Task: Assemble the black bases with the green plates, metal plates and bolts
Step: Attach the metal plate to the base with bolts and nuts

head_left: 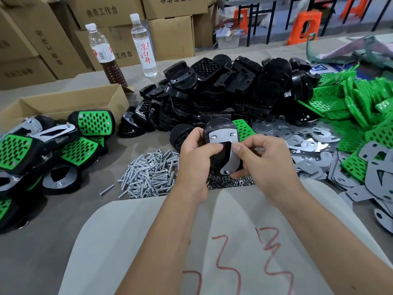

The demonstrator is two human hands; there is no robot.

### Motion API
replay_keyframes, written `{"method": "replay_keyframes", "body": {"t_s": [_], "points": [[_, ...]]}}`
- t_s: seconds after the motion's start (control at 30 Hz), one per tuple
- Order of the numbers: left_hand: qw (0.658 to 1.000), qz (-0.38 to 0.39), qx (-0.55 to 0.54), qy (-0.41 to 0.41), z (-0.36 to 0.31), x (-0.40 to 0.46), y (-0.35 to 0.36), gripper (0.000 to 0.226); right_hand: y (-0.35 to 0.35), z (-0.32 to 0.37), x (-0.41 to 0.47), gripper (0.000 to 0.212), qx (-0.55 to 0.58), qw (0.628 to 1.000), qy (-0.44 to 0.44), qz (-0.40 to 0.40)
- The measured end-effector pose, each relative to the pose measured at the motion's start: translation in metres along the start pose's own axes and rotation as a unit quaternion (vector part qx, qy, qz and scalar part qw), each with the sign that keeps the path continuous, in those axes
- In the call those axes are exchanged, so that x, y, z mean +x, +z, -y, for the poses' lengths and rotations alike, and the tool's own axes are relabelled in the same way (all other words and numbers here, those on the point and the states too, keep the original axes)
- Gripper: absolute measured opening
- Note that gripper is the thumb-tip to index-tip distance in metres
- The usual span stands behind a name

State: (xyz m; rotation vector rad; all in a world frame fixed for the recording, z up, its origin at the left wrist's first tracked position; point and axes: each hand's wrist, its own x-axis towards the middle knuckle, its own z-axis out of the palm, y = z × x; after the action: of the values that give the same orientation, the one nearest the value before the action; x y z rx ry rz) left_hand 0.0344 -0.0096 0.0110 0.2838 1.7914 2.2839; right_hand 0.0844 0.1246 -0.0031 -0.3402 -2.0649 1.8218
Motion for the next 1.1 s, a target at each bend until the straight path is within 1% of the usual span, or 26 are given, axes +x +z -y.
{"method": "replay_keyframes", "body": {"t_s": [0.1,0.27,0.33,0.4,0.47,0.53,0.57,0.63,0.8,0.9,1.03,1.1], "points": [[1.0,0.013,-0.005,-0.018,0.0,-0.001,-0.001,0.017,-0.003,0.002,0.001,0.023,0.002,1.0,0.009,0.006],[0.999,-0.025,-0.026,-0.012,0.002,0.0,-0.001,0.012,-0.003,0.004,-0.001,0.024,0.0,1.0,-0.004,0.021],[0.997,-0.041,-0.051,-0.026,-0.001,0.001,-0.002,0.013,-0.002,0.003,0.0,0.029,0.004,1.0,-0.006,0.01],[0.994,-0.053,-0.086,-0.031,-0.003,0.002,-0.002,0.014,-0.001,0.003,0.002,0.038,0.009,1.0,0.013,0.015],[0.993,-0.06,-0.1,-0.022,-0.005,0.002,0.0,0.013,-0.001,0.002,0.004,0.047,0.006,0.996,0.049,0.068],[0.992,-0.066,-0.112,-0.011,-0.007,0.002,0.001,0.013,-0.002,0.002,0.006,0.052,0.0,0.989,0.063,0.133],[0.99,-0.069,-0.119,-0.008,-0.008,0.001,0.001,0.013,-0.003,0.001,0.006,0.051,0.0,0.986,0.058,0.156],[0.989,-0.078,-0.126,-0.003,-0.008,0.001,0.0,0.015,-0.004,-0.001,0.006,0.045,0.0,0.984,0.046,0.175],[0.988,-0.11,-0.109,0.02,-0.006,0.0,0.003,0.017,-0.003,0.001,0.004,0.039,0.001,0.985,0.054,0.166],[0.985,-0.127,-0.113,0.022,-0.006,0.0,0.004,0.016,-0.003,0.004,0.004,0.035,0.012,0.983,0.058,0.174],[0.983,-0.124,-0.133,0.016,-0.005,0.0,0.006,0.013,-0.005,0.007,0.003,0.026,0.044,0.979,0.047,0.194],[0.983,-0.124,-0.134,0.016,-0.005,0.001,0.006,0.014,-0.006,0.008,0.002,0.026,0.041,0.979,0.05,0.194]]}}
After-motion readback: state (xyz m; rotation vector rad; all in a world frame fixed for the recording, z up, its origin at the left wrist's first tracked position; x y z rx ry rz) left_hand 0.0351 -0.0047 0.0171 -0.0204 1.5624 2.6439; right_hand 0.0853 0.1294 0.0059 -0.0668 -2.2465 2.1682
